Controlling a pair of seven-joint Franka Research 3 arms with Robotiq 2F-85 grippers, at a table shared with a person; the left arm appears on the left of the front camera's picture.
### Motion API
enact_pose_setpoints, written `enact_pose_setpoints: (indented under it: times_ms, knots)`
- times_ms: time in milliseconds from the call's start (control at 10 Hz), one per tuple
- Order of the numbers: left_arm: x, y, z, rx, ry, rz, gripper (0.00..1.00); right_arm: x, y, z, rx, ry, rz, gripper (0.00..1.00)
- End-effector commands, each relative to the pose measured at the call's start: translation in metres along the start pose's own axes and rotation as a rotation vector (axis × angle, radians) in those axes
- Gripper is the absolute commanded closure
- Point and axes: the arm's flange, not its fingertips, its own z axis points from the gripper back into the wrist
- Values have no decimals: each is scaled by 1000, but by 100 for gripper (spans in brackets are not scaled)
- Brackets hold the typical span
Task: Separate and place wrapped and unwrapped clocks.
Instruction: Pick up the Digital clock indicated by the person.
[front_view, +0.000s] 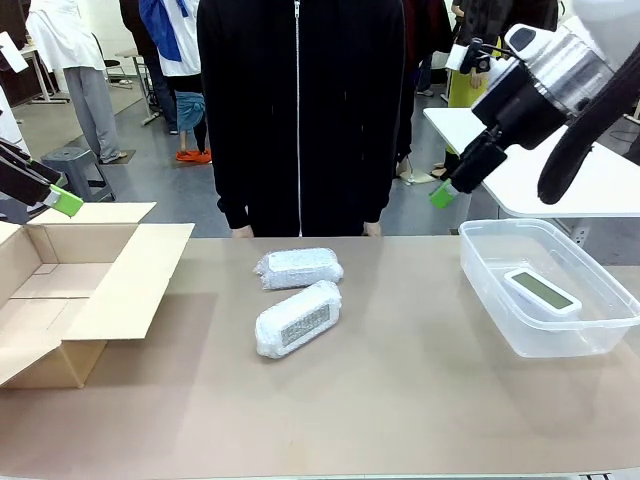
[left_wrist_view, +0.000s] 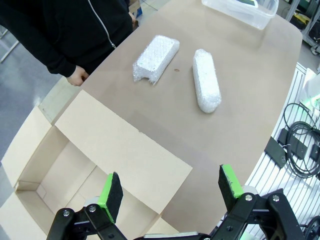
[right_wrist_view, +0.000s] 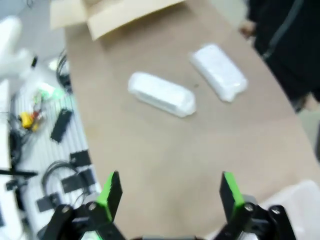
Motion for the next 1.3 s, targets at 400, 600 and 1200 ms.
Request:
enact_pose_setpoints:
  times_ms: [400, 600, 1200]
  knots:
    - [0, 0, 0, 0, -2, 1, 0, -5, 34, 38, -22, 46, 42, 0]
    - [0, 0, 0, 0, -2, 1, 0, -2, 40, 28, -91, 137, 18, 0]
    - [0, 0, 0, 0, -2, 1, 0, -3, 33, 41, -10, 25, 66, 0]
